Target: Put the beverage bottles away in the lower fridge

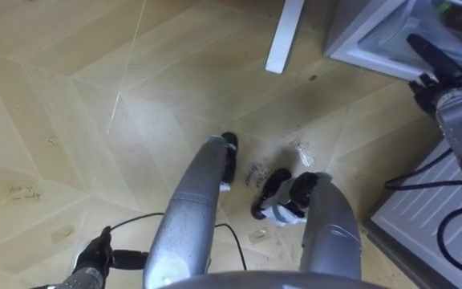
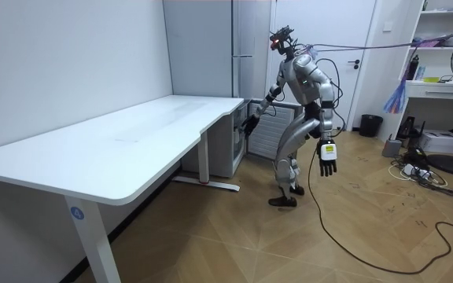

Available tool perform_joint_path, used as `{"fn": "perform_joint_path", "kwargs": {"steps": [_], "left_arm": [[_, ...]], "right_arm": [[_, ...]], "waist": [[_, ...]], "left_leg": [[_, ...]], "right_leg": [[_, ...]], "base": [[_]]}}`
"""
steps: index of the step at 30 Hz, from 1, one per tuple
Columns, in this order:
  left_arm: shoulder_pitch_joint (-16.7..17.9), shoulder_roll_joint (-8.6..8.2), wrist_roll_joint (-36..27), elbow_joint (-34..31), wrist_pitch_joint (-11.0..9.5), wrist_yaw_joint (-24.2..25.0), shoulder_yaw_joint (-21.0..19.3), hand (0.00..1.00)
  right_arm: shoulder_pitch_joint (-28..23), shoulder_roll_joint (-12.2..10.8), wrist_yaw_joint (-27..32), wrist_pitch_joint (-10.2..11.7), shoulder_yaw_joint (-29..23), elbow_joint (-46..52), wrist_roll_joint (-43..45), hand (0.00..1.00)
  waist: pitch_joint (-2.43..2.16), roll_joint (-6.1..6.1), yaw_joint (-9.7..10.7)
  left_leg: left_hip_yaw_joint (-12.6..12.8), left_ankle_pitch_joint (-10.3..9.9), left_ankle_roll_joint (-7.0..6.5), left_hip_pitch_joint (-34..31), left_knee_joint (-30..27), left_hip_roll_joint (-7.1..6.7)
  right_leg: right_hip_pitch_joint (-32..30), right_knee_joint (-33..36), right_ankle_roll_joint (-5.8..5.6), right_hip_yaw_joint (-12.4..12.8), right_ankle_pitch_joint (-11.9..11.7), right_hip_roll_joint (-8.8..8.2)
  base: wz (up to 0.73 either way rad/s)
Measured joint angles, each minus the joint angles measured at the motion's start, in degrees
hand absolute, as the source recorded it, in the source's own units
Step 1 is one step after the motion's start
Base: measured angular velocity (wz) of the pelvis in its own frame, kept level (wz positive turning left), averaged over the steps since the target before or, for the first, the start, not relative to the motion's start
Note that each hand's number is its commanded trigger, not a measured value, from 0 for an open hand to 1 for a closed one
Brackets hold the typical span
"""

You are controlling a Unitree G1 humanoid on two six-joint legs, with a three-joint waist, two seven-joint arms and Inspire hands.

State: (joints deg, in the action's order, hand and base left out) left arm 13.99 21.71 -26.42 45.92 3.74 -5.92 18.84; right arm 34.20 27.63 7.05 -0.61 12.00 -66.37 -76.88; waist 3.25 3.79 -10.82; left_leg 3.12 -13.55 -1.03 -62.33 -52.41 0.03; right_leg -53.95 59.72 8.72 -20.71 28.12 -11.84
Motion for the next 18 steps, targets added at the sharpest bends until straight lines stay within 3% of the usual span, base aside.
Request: {"fn": "perform_joint_path", "kwargs": {"steps": [13,18], "left_arm": [[0.02,0.11,2.30,0.12,-0.04,1.47,-0.61,0.00],[0.02,-0.04,1.94,0.31,-0.39,1.00,-0.61,0.00]], "right_arm": [[0.05,0.83,-0.93,-1.92,1.93,1.30,16.33,0.00],[0.04,0.88,1.74,-3.30,2.63,2.63,28.49,0.00]], "waist": [[-0.01,-0.02,0.03],[-0.02,-0.04,0.19]], "left_leg": [[0.96,0.23,0.10,0.94,1.15,0.20],[1.03,0.46,0.27,1.13,1.49,-0.31]], "right_leg": [[-0.15,-0.09,0.21,0.89,-0.38,0.12],[-0.11,-0.06,0.26,0.99,-0.40,-0.08]], "base": [[-0.02],[0.01]]}}
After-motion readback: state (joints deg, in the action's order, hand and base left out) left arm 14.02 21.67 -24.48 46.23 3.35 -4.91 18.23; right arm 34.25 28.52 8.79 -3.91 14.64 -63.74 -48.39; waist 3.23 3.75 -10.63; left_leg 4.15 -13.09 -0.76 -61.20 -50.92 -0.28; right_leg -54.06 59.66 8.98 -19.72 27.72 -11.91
